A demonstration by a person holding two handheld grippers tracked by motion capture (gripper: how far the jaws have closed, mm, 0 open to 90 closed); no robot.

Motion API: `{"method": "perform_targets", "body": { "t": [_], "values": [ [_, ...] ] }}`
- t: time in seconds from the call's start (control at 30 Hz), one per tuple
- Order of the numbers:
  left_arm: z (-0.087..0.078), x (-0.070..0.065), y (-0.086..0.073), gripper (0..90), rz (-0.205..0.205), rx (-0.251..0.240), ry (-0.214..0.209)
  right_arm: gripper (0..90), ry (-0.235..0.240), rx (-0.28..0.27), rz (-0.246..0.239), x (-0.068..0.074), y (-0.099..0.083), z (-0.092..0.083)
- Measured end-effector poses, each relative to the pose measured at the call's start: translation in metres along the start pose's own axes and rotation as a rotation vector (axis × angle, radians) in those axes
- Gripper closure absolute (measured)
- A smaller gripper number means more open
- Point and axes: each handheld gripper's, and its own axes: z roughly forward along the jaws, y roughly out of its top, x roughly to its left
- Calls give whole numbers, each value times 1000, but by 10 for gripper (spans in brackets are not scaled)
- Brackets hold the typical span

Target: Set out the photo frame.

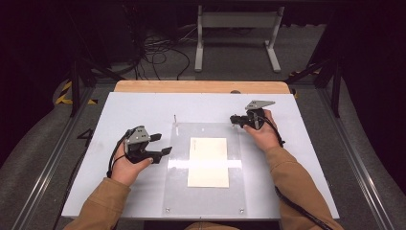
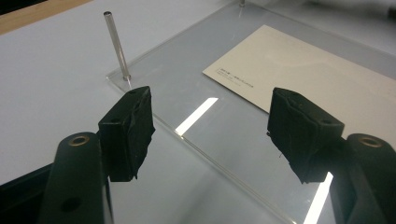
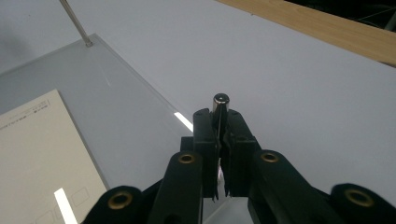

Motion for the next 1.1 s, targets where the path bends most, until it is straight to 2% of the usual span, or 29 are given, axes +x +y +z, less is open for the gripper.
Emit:
{"method": "perform_targets", "body": {
  "t": [0.13,0.4,0.5,0.53,0.57,0.67,0.87,1.0,1.1],
  "values": [
    [-4,-3,-2,314,5,-6,-5,857,-10,12,21,0,1,1],
    [-17,-7,-6,315,4,-25,-2,858,-30,50,99,1,6,2],
    [-18,-8,-6,314,6,-33,-9,857,-35,61,109,1,7,2],
    [-18,-6,-8,315,6,-34,-9,857,-46,75,141,2,9,2],
    [-18,-6,-8,315,6,-34,-9,857,-46,75,141,2,9,2],
    [-19,-6,-9,315,3,-31,-9,858,-60,97,181,2,13,4],
    [-25,-8,-10,302,27,-44,-24,858,-52,112,202,-2,15,5],
    [-34,-13,-17,303,62,-30,-27,856,-56,130,228,-2,18,6],
    [-41,-23,-22,279,69,-25,-56,857,-71,147,242,-1,20,7]
  ]
}}
